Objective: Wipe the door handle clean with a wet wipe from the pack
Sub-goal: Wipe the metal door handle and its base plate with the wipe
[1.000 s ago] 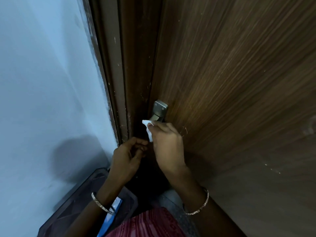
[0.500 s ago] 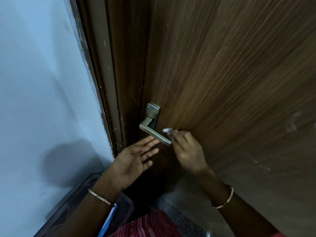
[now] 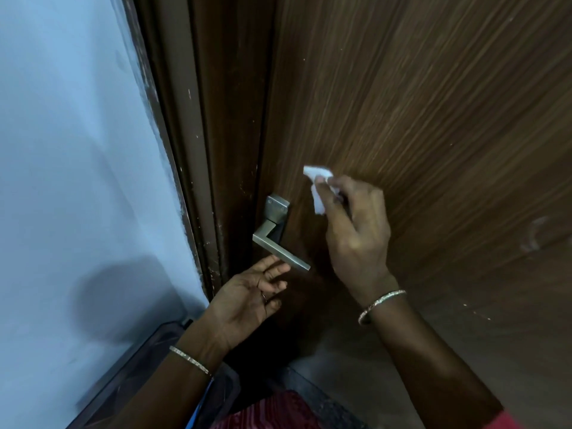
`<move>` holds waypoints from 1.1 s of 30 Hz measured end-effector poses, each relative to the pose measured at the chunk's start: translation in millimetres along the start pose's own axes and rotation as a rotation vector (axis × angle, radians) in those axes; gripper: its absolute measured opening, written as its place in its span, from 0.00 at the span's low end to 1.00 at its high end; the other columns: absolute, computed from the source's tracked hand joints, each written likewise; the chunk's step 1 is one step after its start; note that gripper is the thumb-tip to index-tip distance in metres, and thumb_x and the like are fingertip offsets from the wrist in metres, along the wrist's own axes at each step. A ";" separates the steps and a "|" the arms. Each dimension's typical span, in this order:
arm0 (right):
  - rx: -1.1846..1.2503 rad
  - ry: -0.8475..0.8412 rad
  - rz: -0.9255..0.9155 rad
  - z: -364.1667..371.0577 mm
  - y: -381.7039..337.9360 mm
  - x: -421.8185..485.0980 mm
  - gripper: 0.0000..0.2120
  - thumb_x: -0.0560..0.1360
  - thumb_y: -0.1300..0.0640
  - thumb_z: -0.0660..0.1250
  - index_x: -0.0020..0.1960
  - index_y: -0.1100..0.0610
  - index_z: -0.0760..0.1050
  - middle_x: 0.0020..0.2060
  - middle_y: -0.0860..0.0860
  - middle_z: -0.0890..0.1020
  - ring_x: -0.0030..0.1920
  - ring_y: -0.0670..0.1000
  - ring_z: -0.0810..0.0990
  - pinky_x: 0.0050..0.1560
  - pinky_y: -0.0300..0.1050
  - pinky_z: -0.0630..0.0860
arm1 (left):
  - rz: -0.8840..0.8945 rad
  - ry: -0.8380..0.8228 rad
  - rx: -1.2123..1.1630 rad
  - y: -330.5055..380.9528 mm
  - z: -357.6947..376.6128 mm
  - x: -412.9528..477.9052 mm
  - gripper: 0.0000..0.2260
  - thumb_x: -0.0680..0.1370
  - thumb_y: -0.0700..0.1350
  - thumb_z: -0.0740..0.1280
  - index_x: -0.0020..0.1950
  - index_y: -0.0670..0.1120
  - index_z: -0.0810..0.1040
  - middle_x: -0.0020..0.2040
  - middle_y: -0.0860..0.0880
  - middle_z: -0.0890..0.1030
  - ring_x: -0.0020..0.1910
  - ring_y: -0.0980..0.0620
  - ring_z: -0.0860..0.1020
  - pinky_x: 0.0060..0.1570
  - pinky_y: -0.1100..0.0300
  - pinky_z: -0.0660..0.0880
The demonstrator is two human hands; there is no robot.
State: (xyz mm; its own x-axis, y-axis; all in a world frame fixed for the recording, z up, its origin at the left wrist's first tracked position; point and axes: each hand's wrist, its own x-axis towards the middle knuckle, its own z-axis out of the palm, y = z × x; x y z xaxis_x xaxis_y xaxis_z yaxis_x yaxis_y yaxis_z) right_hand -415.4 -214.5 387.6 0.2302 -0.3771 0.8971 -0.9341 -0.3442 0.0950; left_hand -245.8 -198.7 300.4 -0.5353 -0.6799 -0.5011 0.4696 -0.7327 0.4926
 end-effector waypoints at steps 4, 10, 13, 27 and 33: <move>0.108 0.002 0.173 14.5 -13.3 41.1 0.07 0.79 0.67 0.68 0.55 0.67 0.83 0.48 0.59 0.85 0.47 0.52 0.79 0.46 0.44 0.79 | -0.003 -0.003 -0.014 1.1 -0.7 4.4 0.25 0.69 0.27 0.56 0.61 0.46 0.76 0.51 0.49 0.84 0.45 0.52 0.79 0.31 0.62 0.73; 0.016 -0.317 -0.047 47.2 -39.4 -2.7 0.10 0.78 0.68 0.65 0.56 0.68 0.83 0.50 0.58 0.84 0.52 0.52 0.72 0.51 0.43 0.78 | -0.006 -0.018 0.033 2.5 -2.9 7.9 0.28 0.69 0.27 0.54 0.63 0.46 0.77 0.55 0.50 0.83 0.49 0.52 0.79 0.34 0.62 0.73; 0.010 -0.401 -0.007 44.2 -48.2 -5.0 0.14 0.76 0.65 0.62 0.56 0.66 0.82 0.52 0.57 0.84 0.54 0.52 0.71 0.52 0.42 0.76 | 0.004 -0.033 0.055 3.4 -1.6 5.9 0.25 0.71 0.27 0.52 0.57 0.47 0.77 0.47 0.52 0.84 0.45 0.54 0.81 0.36 0.61 0.71; 0.116 -0.789 0.262 56.2 -79.0 -9.7 0.14 0.69 0.70 0.71 0.51 0.56 0.83 0.50 0.51 0.85 0.59 0.52 0.79 0.53 0.42 0.81 | 0.030 0.050 0.030 0.8 -6.9 6.0 0.14 0.66 0.31 0.61 0.42 0.46 0.82 0.39 0.46 0.78 0.42 0.49 0.74 0.51 0.53 0.73; 0.445 -0.809 0.498 27.2 -79.5 -12.2 0.15 0.70 0.71 0.69 0.46 0.53 0.85 0.46 0.51 0.85 0.49 0.50 0.83 0.51 0.43 0.81 | 0.400 0.426 0.451 8.6 -3.1 -10.8 0.10 0.79 0.37 0.63 0.51 0.49 0.82 0.40 0.50 0.85 0.41 0.49 0.83 0.41 0.55 0.79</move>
State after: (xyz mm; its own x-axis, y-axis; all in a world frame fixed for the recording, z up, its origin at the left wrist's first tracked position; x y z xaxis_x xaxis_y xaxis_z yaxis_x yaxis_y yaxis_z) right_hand -336.6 -205.9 357.3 0.1148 -0.9688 0.2198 -0.8265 -0.2159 -0.5199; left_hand -233.8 -197.8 307.8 -0.0216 -0.9121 -0.4094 0.1888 -0.4058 0.8942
